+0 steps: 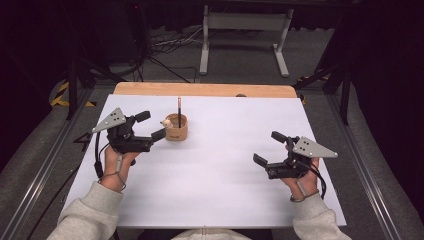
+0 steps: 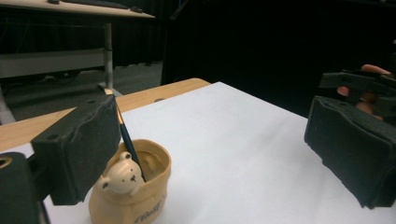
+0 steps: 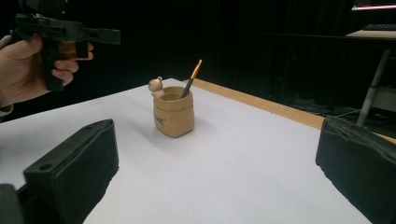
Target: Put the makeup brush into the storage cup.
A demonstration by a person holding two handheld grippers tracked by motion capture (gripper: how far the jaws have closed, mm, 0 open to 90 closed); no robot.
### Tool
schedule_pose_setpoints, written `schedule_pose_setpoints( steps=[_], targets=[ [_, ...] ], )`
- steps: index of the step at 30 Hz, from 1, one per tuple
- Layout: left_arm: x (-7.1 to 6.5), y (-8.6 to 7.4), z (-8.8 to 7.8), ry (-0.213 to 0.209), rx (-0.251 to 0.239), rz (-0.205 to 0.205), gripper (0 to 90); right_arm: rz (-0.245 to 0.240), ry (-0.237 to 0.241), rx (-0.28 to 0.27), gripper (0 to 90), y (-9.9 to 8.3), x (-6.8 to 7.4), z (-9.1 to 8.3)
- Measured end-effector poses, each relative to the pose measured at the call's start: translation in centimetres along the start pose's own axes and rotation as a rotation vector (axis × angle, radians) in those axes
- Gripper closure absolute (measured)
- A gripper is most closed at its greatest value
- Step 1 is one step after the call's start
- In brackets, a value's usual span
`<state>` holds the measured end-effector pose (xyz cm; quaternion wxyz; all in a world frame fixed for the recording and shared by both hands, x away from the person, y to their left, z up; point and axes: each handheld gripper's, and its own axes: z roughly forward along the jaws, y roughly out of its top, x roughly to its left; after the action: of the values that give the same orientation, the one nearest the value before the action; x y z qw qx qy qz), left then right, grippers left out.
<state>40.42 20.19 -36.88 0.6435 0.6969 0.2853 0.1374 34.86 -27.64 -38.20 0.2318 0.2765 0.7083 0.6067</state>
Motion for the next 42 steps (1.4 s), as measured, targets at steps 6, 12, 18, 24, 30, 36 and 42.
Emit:
schedule_pose_setpoints(
  steps=[6,12,18,24,30,36,42],
  targets=[
    [-0.8,-0.6,-1.4,-0.004,0.009,0.017,2.6,-0.010,-0.002,0.006,0.0,-0.1,-0.3,-0.2],
    [-1.2,-1.3,-2.5,-0.016,0.004,0.007,2.0,-0.016,0.000,0.014,0.0,-0.2,-0.4,-0.5],
    [-1.6,-2.2,-3.3,-0.016,0.023,0.008,1.7,-0.027,0.002,0.024,0.0,-0.4,-0.4,-0.7],
    [-1.6,-3.3,-3.9,-0.009,0.034,-0.010,1.6,-0.050,0.005,0.028,0.0,-0.6,0.0,-0.8],
    [-1.6,-4.1,-4.4,-0.007,0.041,-0.018,1.6,-0.053,0.007,0.030,0.0,-1.2,0.0,-0.9],
    [-1.7,-5.3,-4.6,-0.005,0.052,-0.030,1.5,-0.057,-0.001,0.009,0.0,-1.7,-0.1,-1.1],
    [-1.7,-6.6,-4.8,0.010,0.053,-0.037,1.4,-0.059,-0.009,0.005,0.0,-2.2,-0.1,-1.4]
  ],
)
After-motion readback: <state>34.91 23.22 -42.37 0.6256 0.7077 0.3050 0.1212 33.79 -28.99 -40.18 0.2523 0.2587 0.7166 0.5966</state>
